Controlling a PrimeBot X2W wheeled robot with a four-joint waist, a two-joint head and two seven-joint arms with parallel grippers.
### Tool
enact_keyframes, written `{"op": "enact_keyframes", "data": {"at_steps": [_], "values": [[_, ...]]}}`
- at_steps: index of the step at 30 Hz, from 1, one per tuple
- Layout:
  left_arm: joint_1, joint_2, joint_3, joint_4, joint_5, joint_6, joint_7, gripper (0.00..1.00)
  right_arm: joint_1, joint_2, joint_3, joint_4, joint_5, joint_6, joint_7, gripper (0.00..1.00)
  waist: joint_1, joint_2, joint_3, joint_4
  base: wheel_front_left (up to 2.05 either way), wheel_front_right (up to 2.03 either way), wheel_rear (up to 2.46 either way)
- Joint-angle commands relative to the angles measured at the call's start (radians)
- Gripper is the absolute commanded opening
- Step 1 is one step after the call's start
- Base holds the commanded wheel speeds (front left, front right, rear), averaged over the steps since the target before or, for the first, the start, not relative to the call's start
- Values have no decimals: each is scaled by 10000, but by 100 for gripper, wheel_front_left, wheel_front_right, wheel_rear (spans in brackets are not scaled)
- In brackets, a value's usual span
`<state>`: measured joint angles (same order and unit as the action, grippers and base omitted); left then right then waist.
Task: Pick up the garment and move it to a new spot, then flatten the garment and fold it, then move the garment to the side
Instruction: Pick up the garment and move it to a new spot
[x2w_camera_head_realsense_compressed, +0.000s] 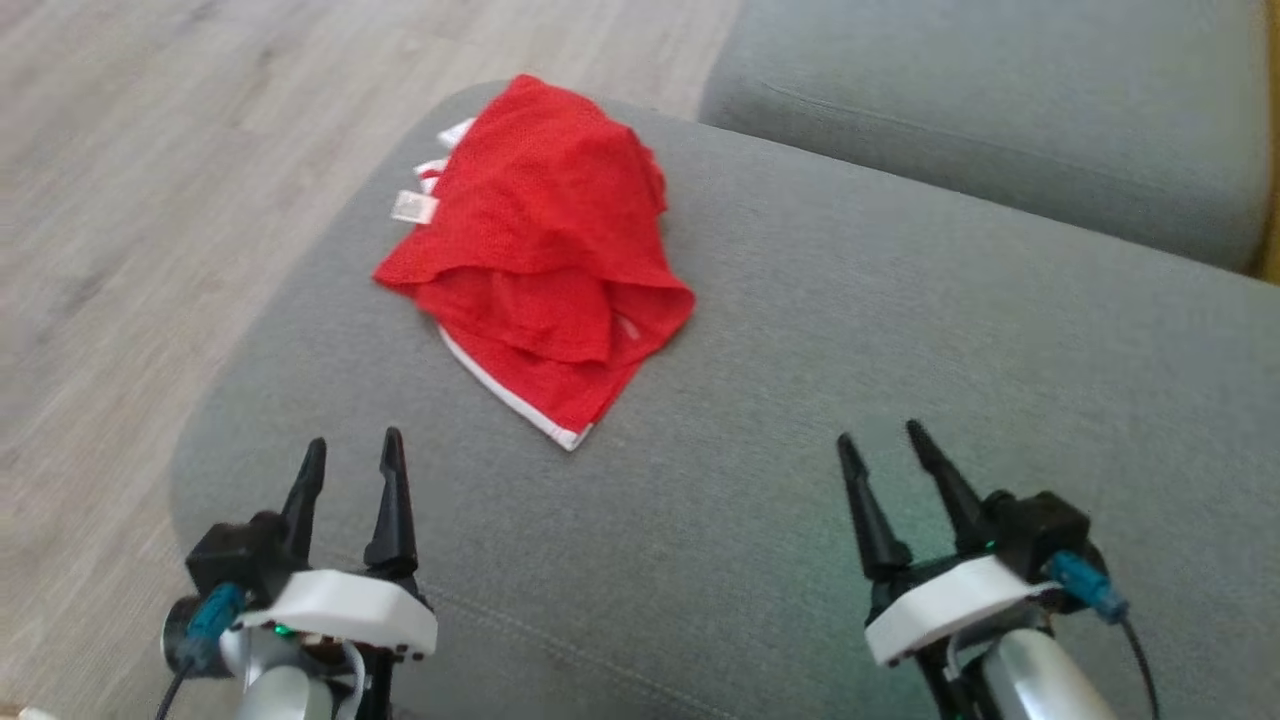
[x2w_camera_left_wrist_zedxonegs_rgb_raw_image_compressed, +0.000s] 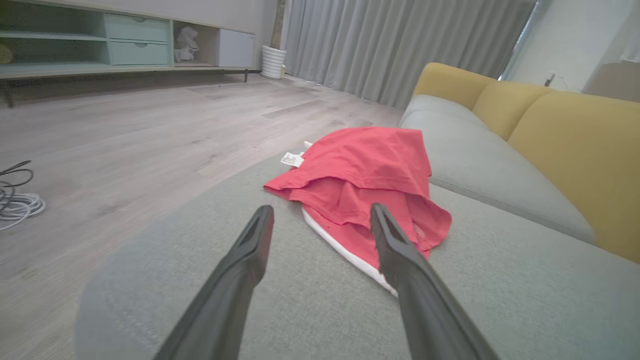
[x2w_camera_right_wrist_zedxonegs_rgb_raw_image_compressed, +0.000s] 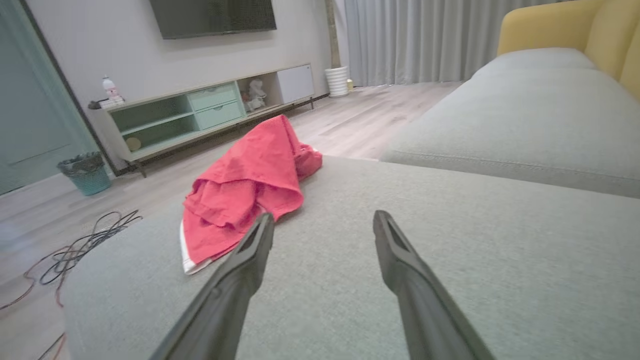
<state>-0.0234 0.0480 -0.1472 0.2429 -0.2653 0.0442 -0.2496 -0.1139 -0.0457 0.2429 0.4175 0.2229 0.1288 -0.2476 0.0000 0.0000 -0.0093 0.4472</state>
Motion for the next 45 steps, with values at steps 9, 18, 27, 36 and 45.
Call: {"op": "enact_keyframes", "data": {"at_steps": [9,18,27,36,45], "values": [[-195,22,667,-672,25,174,-122,100,-545,-45,817,-28,228,19,-65,100,0,0,138,426,0,0,0],[-207,22,796,-702,31,155,-122,100,-591,-45,815,89,321,19,-103,100,0,0,96,378,0,0,0],[-571,22,1100,-612,104,-6,-122,100,-454,-45,483,-128,182,19,-126,100,0,0,388,61,0,0,0],[-2040,197,1981,-344,381,-724,-122,100,-770,-45,-538,-810,-428,19,-37,100,0,0,1524,-876,0,0,0],[-4567,1070,2096,1626,-24,-1328,464,100,-1026,-45,-1222,-1970,-1042,19,431,100,0,0,2792,-1814,0,0,0]]}}
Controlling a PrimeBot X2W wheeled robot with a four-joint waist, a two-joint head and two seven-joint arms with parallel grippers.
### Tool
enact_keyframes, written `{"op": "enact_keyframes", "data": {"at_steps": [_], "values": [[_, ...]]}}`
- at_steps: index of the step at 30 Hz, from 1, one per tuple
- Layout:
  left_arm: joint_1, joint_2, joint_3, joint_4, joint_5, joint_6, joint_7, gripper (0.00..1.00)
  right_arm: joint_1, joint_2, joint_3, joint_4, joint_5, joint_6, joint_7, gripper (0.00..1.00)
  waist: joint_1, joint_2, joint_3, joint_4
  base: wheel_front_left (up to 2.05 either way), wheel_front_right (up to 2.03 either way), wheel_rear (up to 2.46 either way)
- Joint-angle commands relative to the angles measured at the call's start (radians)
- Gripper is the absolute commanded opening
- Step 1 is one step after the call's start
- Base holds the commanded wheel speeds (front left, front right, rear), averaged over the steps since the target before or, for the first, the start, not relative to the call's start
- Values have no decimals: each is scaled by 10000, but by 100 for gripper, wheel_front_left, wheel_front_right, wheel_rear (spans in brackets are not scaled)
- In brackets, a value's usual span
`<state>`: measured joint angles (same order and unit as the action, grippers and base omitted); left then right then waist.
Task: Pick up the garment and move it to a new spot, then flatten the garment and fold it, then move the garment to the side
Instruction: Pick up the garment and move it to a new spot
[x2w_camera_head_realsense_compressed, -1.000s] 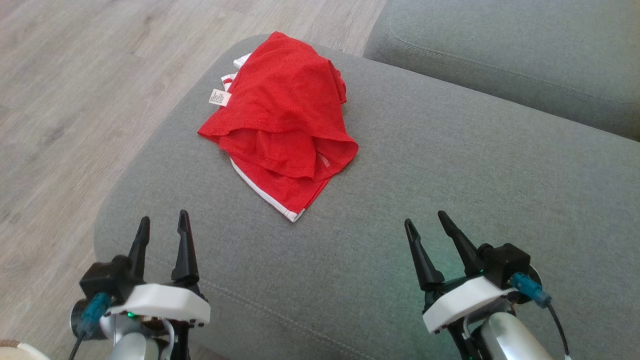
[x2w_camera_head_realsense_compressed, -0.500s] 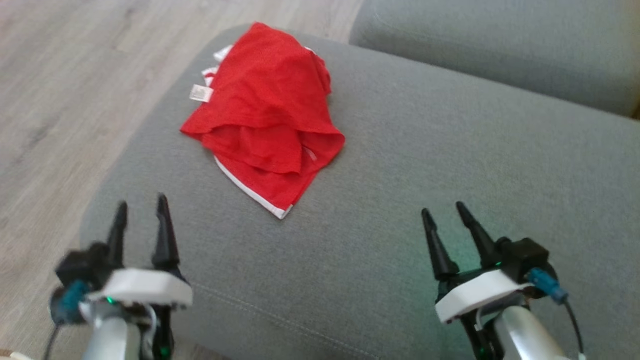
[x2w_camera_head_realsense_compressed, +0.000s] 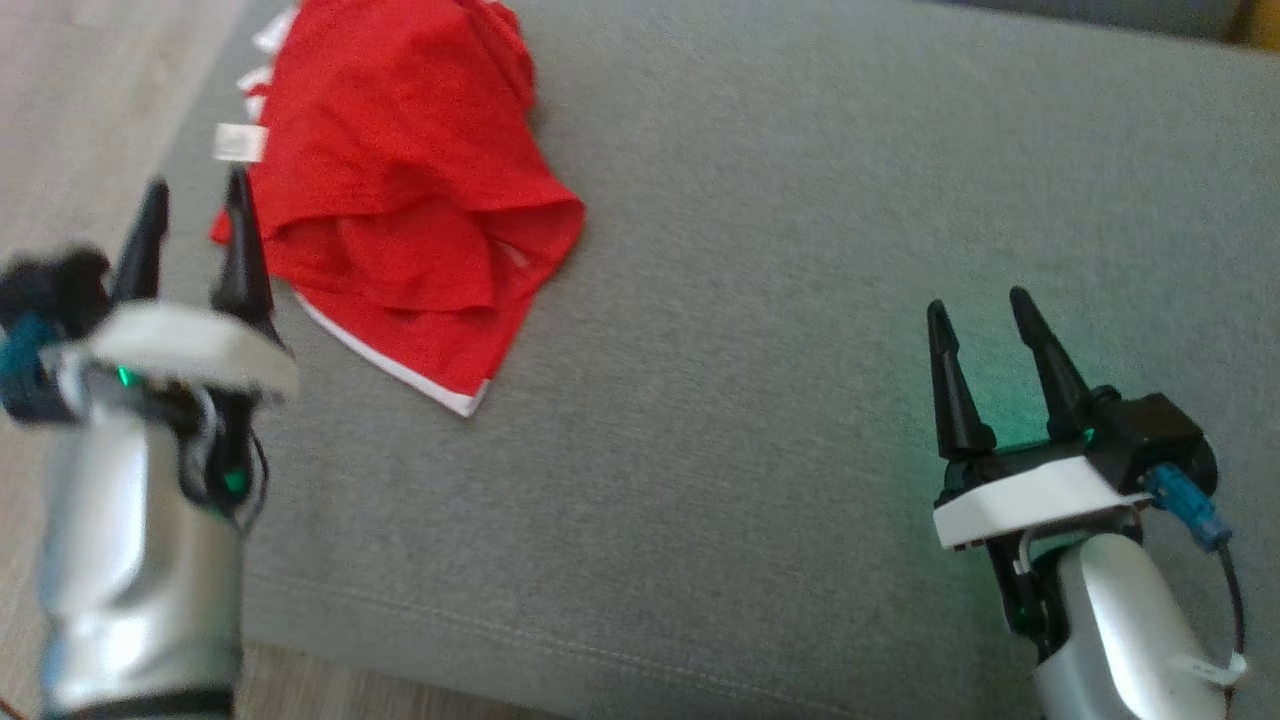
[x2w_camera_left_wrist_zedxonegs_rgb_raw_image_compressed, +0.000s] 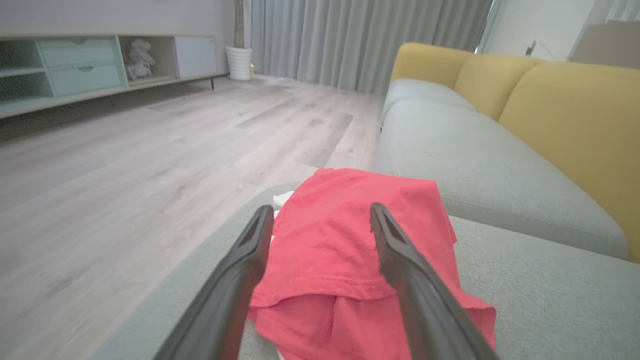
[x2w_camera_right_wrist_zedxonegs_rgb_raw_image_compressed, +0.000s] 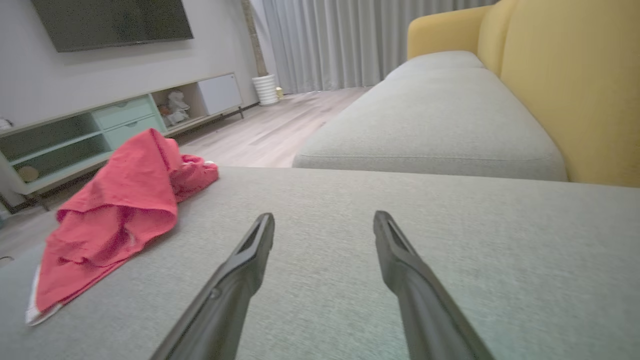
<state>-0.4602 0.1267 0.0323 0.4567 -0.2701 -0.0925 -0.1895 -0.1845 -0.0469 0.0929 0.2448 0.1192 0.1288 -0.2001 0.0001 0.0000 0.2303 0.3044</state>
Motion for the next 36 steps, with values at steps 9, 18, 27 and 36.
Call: {"op": "enact_keyframes", "data": {"at_steps": [9,18,27,36], "values": [[-3050,1360,-238,1935,-547,-323,1752,100,-521,-33,240,-1227,-294,19,289,100,-1,0,1520,-1261,0,0,0],[-4793,2295,-1111,4292,-713,-377,2957,100,-720,-33,360,-1605,-286,19,271,100,-1,0,2234,-2004,0,0,0],[-5252,2430,-1797,5344,-1257,-380,2439,0,-806,-33,403,-1511,-221,19,164,100,-1,0,2241,-2192,0,0,0],[-5345,2380,-2108,5471,-1704,-381,799,0,-720,-33,460,-1029,-29,19,-29,100,-1,0,1382,-1841,0,0,0]]}}
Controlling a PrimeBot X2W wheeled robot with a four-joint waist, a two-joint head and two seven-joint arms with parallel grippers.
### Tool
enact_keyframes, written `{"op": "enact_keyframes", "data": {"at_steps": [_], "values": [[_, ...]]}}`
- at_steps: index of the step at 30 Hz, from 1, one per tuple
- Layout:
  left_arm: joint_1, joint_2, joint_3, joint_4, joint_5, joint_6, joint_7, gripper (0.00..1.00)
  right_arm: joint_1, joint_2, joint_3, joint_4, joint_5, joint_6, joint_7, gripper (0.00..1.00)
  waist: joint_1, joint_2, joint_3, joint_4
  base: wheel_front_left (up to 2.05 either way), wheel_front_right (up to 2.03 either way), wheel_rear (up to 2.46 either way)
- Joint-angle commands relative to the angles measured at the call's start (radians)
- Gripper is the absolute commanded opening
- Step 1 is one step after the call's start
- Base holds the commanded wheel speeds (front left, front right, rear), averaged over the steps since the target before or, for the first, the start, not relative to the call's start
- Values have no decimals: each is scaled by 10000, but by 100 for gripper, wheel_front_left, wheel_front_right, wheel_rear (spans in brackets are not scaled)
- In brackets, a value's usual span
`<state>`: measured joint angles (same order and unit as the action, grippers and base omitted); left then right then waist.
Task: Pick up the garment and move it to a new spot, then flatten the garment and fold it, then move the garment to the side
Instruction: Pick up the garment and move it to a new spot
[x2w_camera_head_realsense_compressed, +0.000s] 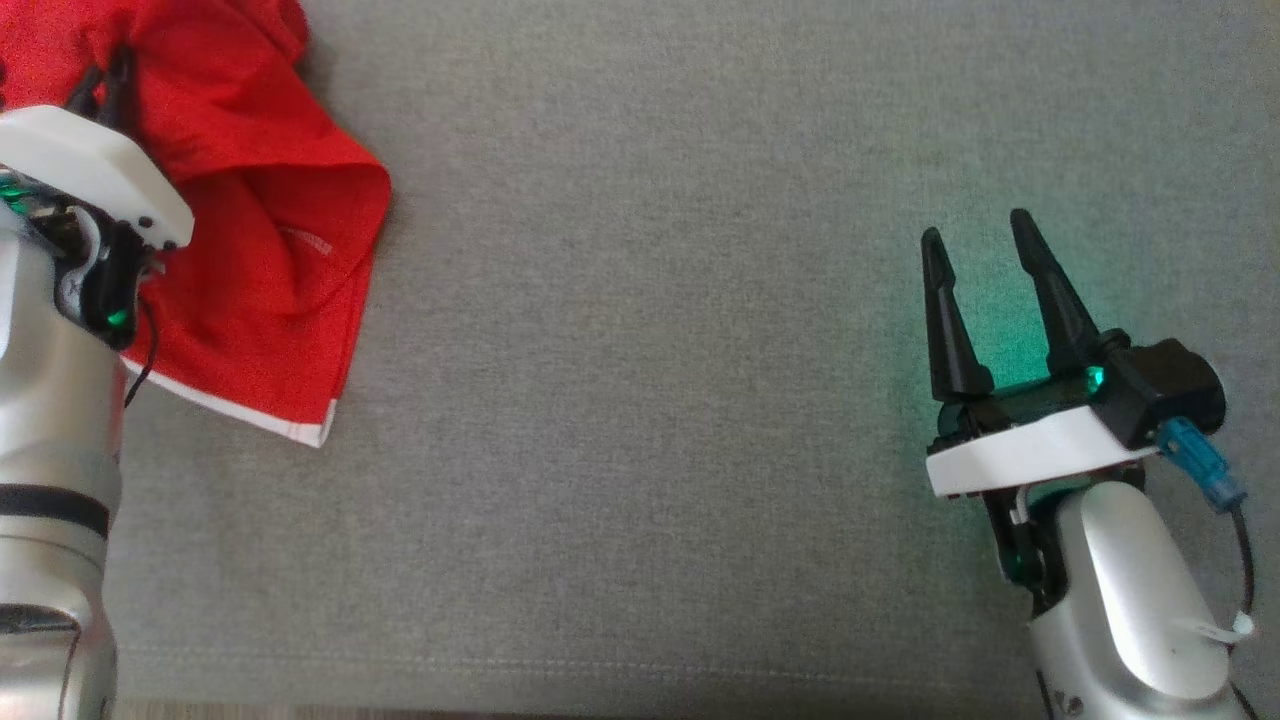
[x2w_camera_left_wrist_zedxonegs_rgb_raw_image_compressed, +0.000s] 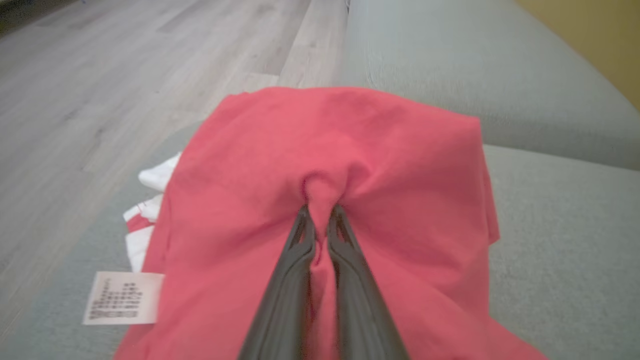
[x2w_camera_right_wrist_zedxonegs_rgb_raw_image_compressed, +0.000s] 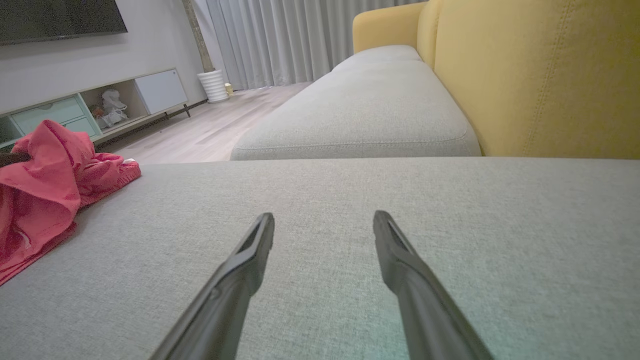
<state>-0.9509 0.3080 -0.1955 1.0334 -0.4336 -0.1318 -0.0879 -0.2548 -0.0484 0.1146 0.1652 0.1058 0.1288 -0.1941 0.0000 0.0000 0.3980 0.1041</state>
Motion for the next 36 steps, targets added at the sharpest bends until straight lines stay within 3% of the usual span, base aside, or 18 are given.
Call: {"op": "enact_keyframes", "data": {"at_steps": [1,13,19,26,36], "values": [[-429,553,155,-328,-121,13,-391,0,8,-18,247,-166,135,19,-110,100,0,0,-432,220,0,0,0],[102,335,61,-1741,-479,38,-1496,0,353,-18,472,560,546,19,-310,100,0,0,-2039,774,0,0,0],[705,325,186,-3275,-575,401,-1530,0,524,-18,722,856,828,19,-413,100,0,0,-2700,780,0,0,0],[1557,183,11,-5747,-688,843,-732,0,601,-18,791,1012,1022,19,-519,100,0,0,-3085,537,0,0,0],[2481,-769,-1107,-8842,-834,1232,775,0,299,-18,597,799,1053,19,-609,100,0,0,-2927,-517,0,0,0]]}}
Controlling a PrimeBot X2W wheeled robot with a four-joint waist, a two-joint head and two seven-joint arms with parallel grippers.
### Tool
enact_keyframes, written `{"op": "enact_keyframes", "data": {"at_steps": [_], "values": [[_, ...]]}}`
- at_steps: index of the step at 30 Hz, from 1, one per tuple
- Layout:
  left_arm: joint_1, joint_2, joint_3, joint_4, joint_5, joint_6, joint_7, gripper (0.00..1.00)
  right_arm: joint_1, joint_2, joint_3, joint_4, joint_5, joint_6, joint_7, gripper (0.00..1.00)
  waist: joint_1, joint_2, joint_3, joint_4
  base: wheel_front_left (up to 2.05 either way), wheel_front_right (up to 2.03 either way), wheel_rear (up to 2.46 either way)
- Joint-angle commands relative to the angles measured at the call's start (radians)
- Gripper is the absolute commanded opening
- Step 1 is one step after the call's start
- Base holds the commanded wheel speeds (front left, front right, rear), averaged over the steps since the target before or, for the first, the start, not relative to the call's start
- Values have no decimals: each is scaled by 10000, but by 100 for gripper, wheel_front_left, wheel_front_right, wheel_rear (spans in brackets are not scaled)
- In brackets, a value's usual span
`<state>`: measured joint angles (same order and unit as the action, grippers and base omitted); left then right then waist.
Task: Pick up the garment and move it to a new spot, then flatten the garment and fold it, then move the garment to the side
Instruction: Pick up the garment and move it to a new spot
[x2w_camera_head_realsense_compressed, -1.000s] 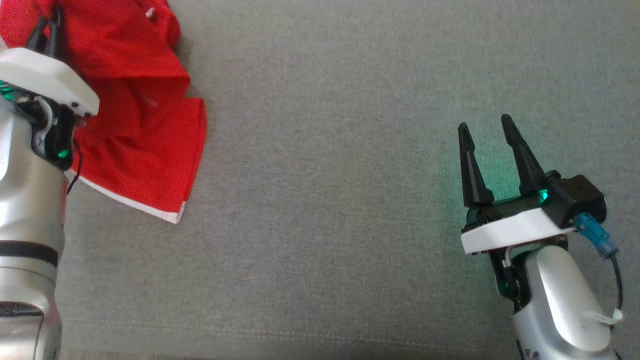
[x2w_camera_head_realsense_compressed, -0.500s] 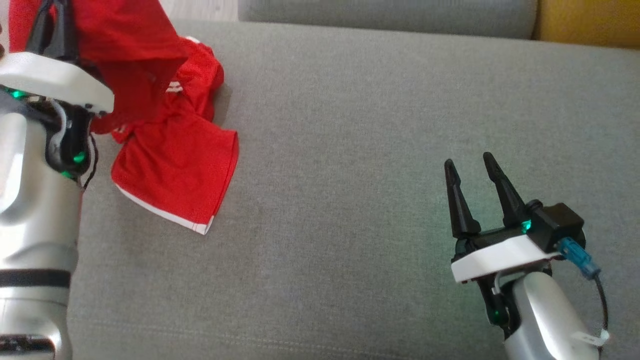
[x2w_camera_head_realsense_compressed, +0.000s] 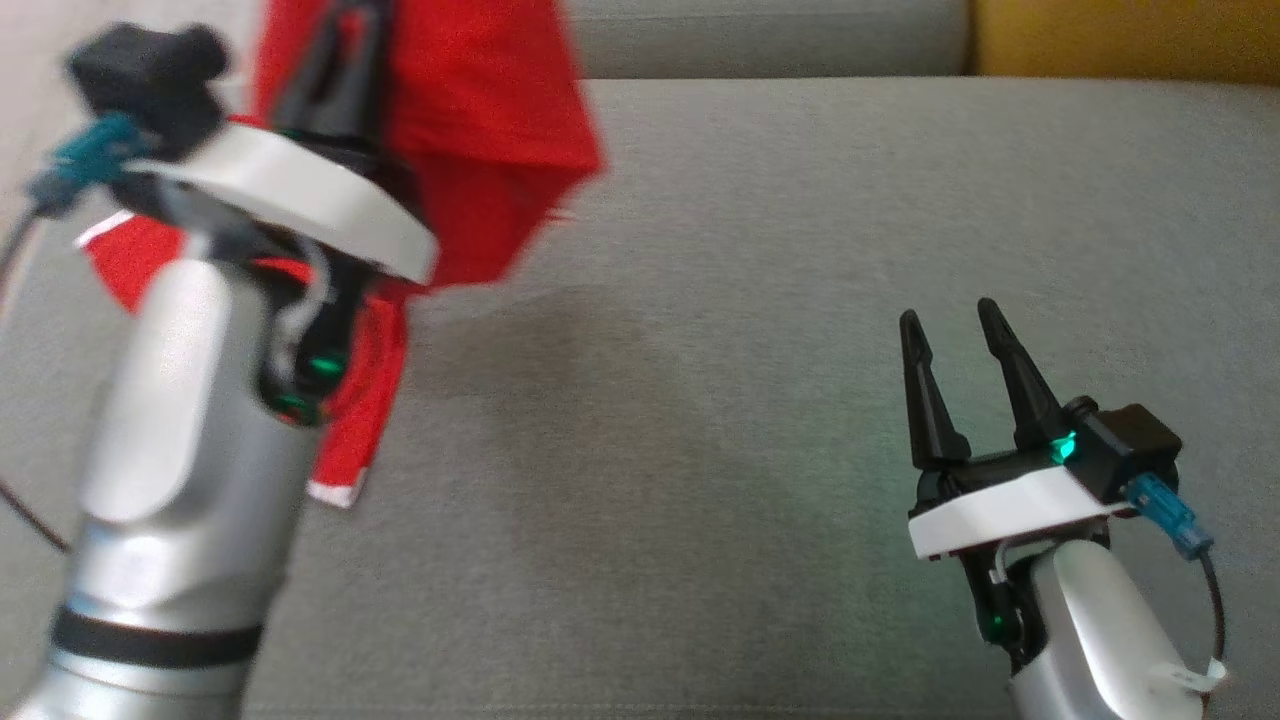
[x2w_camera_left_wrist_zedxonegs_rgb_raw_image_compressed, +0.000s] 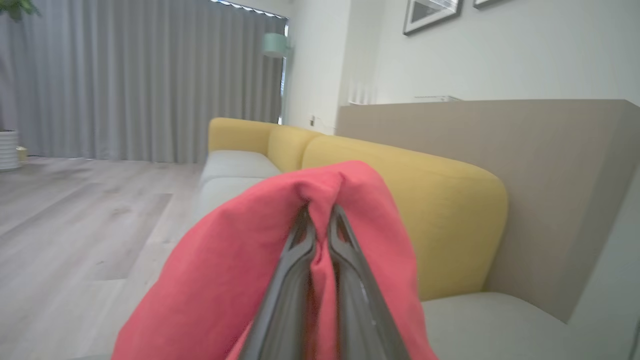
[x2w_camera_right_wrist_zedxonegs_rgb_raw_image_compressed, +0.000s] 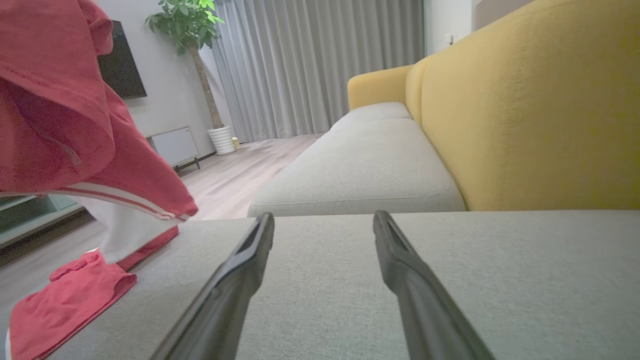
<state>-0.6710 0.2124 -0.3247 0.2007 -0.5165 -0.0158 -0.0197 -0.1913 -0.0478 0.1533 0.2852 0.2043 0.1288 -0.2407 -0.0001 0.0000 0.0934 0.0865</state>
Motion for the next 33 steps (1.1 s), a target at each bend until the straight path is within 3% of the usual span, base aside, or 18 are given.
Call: {"op": "enact_keyframes", "data": {"at_steps": [1,7,16,17,18,19,25,29,33], "values": [[-255,65,24,-640,13,100,189,0,-366,-24,218,-440,75,19,-149,100,1,0,167,-493,0,0,0],[-39,-820,-668,-505,12,324,240,0,-533,-24,347,-701,146,19,-177,100,1,0,572,-1543,0,0,0],[-414,-1523,-1564,1699,108,661,-666,0,-666,-24,637,-915,373,19,-202,100,1,0,1162,-2876,0,0,0],[-485,-1560,-1711,1978,56,692,-791,33,-687,-24,644,-927,402,19,-204,100,1,0,1238,-2994,0,0,0],[-542,-1585,-1857,2241,-42,701,-900,92,-705,-24,637,-952,431,19,-205,100,1,0,1304,-3092,0,0,0],[-601,-1601,-1997,2467,-149,706,-1028,100,-719,-24,628,-986,461,19,-206,100,1,0,1369,-3172,0,0,0],[-907,-1617,-2810,3588,-695,832,-1776,100,-682,-24,503,-1109,532,19,-208,100,1,0,1491,-3209,0,0,0],[-1112,-1580,-2528,4213,-818,874,-2167,100,-611,-24,299,-1074,424,19,-209,100,1,0,1383,-2712,0,0,0],[-1062,-1162,-1972,4408,-804,849,-2372,100,-525,-24,140,-929,188,19,-209,100,1,0,1093,-2011,0,0,0]]}}
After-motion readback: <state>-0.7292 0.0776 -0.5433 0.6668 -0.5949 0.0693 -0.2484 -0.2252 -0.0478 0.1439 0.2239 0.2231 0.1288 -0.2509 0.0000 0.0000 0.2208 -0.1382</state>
